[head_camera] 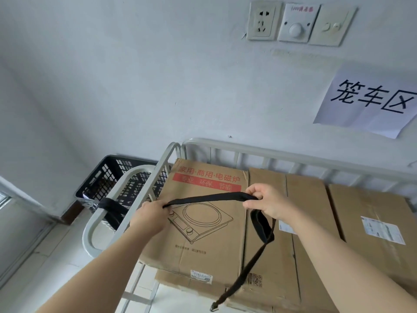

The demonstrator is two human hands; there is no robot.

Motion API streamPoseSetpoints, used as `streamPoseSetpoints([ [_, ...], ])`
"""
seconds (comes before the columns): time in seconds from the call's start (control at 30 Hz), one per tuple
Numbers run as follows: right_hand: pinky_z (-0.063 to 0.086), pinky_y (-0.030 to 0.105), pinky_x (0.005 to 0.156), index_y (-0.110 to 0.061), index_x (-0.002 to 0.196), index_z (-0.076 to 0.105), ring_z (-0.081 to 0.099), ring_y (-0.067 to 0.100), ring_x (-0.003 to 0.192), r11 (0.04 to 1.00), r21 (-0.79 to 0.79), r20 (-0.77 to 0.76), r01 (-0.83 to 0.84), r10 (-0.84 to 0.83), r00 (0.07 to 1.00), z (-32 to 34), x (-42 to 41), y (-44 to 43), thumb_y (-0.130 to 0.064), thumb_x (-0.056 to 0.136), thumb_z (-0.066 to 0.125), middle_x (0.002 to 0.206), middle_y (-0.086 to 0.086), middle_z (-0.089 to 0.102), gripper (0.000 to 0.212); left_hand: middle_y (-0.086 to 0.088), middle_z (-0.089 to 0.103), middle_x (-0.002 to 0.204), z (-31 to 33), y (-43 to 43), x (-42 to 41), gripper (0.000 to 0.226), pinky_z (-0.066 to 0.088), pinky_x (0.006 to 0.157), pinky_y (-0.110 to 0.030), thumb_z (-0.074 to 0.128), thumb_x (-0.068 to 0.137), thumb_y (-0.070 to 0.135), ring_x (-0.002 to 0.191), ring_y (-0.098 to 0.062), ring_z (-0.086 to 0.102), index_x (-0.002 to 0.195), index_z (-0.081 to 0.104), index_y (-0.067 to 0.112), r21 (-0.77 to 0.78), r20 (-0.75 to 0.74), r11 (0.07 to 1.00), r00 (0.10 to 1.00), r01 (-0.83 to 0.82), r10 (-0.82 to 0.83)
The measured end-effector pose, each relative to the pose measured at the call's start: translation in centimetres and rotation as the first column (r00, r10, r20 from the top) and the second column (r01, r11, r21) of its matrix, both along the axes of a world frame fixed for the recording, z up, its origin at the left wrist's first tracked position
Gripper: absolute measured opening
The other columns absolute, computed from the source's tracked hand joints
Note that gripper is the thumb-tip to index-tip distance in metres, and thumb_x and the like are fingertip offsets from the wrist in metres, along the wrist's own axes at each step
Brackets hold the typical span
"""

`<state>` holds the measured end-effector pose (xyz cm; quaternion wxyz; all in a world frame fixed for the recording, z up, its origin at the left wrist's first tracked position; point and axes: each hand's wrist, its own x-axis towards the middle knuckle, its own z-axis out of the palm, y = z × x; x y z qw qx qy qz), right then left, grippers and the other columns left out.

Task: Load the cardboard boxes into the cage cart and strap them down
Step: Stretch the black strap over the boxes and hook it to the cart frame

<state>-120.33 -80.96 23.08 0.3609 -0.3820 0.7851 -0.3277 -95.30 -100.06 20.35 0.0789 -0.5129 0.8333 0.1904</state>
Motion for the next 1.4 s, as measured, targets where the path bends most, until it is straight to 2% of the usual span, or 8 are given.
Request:
streamPoseSetpoints([
  [0.13,0.041,0.020,0.064,-0.019,0.094,0.063,0.064,0.005,0.070,1.000,0.029,-0.022,0.000,0.001,1.000,0.1,0.0,-0.7,-0.016,0.080,0.073,0.078,-0.010,0.072,0.017,-0.014,0.067,0.071,0.5,0.0,0.1,0.026,0.051,0.046,-0.029,0.037,0.101,0.032,0.050,-0.025,0.063,0.107,0.058,0.019,0.401,-0.204,0.881,0.913,-0.252,0.354],
  [0.4,0.040,0.008,0.056,-0.023,0.091,0.066,0.064,-0.007,0.065,0.998,0.051,-0.064,-0.029,0.032,0.997,-0.1,-0.7,-1.2,-0.016,0.082,0.072,0.080,-0.011,0.072,0.013,-0.020,0.068,0.095,-0.8,-0.1,-1.0,0.019,0.059,0.065,-0.029,0.046,0.098,0.003,0.083,-0.030,0.070,0.107,0.061,-0.001,0.640,-0.514,0.732,0.579,-0.232,0.633],
  [0.57,0.047,0.022,0.071,-0.027,0.089,0.070,0.067,0.003,0.071,0.997,0.045,-0.029,-0.063,0.064,0.998,-0.3,-1.0,-0.3,-0.021,0.084,0.069,0.077,-0.011,0.073,0.008,-0.019,0.069,0.096,-2.9,2.4,-3.3,0.013,0.060,0.073,-0.040,0.047,0.098,0.008,0.085,-0.031,0.070,0.109,0.054,0.007,0.757,-0.435,0.628,0.578,-0.181,0.691],
  [0.77,0.036,0.025,0.059,-0.039,0.085,0.070,0.046,0.005,0.056,0.983,0.097,-0.094,-0.155,0.164,0.982,0.5,-1.9,3.4,-0.037,0.094,0.049,0.069,-0.009,0.068,0.023,-0.021,0.067,0.101,-5.9,7.7,-7.7,0.023,0.058,0.079,-0.041,0.047,0.099,0.022,0.088,-0.031,0.067,0.091,0.056,0.003,0.879,-0.310,0.459,0.576,-0.131,0.757],
  [0.97,0.044,0.025,0.067,-0.041,0.094,0.073,0.057,0.001,0.064,0.974,0.102,-0.009,-0.202,0.204,0.979,1.7,-2.8,8.7,-0.035,0.094,0.054,0.069,-0.006,0.069,0.020,-0.028,0.056,0.117,-7.1,13.5,-12.8,0.039,0.054,0.082,-0.048,0.039,0.102,0.033,0.103,-0.041,0.060,0.119,0.044,-0.002,0.978,-0.141,0.204,0.611,-0.035,0.779],
  [1.13,0.048,0.030,0.080,-0.040,0.088,0.074,0.061,0.002,0.070,0.968,0.131,-0.024,-0.213,0.218,0.976,1.8,-3.7,12.2,-0.032,0.093,0.055,0.068,-0.008,0.068,0.021,-0.022,0.061,0.098,-6.2,15.6,-16.2,0.019,0.059,0.066,-0.042,0.043,0.100,0.010,0.083,-0.028,0.061,0.103,0.050,-0.007,0.985,-0.023,-0.025,0.271,0.171,0.962],
  [1.27,0.045,0.029,0.072,-0.044,0.067,0.070,0.055,0.000,0.060,0.972,0.173,-0.116,-0.160,0.182,0.977,1.5,-4.9,13.6,-0.036,0.095,0.052,0.064,-0.012,0.064,0.033,-0.014,0.061,0.087,-5.4,14.1,-15.7,0.015,0.052,0.068,-0.038,0.042,0.100,0.006,0.077,-0.022,0.061,0.094,0.053,-0.003,0.990,-0.045,0.026,0.133,0.140,0.990],
  [1.4,0.036,0.025,0.055,-0.021,0.076,0.069,0.040,0.001,0.043,0.977,0.187,-0.169,-0.100,0.133,0.977,0.6,-5.9,12.9,-0.034,0.095,0.048,0.059,-0.013,0.060,0.031,-0.011,0.061,0.082,-4.3,11.9,-13.8,0.016,0.056,0.054,-0.036,0.045,0.100,0.010,0.073,-0.021,0.064,0.091,0.053,0.000,0.989,-0.080,0.070,0.071,0.134,0.994],
])
